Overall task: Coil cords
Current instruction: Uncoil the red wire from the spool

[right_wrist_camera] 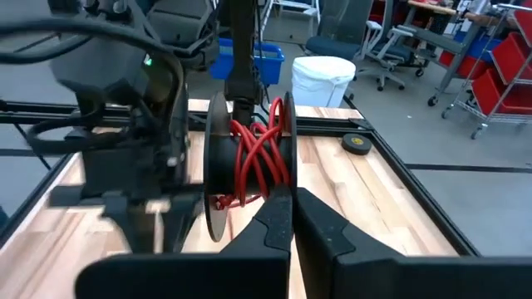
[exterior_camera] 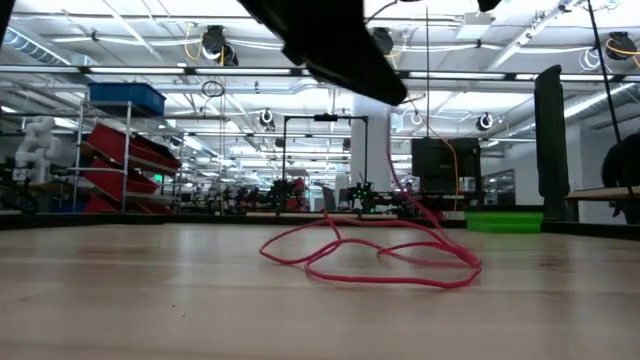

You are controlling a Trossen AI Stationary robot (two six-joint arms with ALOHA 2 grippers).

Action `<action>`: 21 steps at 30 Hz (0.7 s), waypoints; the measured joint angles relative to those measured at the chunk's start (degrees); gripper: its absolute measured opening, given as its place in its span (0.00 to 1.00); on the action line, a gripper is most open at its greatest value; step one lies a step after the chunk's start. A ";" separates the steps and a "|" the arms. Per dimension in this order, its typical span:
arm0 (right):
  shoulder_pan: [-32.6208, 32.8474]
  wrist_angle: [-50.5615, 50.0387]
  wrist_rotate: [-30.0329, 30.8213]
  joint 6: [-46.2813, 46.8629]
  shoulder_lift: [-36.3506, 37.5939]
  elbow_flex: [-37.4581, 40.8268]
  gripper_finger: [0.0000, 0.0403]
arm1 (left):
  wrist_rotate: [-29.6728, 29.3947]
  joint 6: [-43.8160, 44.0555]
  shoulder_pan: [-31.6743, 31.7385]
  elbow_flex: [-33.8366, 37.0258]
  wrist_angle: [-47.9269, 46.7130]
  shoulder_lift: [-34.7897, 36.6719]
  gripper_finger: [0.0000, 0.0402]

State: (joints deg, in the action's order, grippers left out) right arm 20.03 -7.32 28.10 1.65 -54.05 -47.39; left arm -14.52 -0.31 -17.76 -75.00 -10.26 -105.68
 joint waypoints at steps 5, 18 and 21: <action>1.04 -3.46 0.26 1.67 3.12 -0.01 0.00 | -0.82 4.44 0.00 0.00 -6.85 2.87 0.23; 1.46 -5.52 0.30 2.48 4.25 -0.01 0.00 | 1.75 7.67 -3.40 -0.02 -17.72 11.01 0.23; 1.46 -5.50 0.30 2.64 4.25 -0.01 0.00 | 0.94 9.70 -4.09 -0.02 -19.48 12.70 0.23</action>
State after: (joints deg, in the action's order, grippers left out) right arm 21.50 -12.82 28.40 4.29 -49.80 -47.40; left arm -13.58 9.39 -21.84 -75.02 -29.73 -92.98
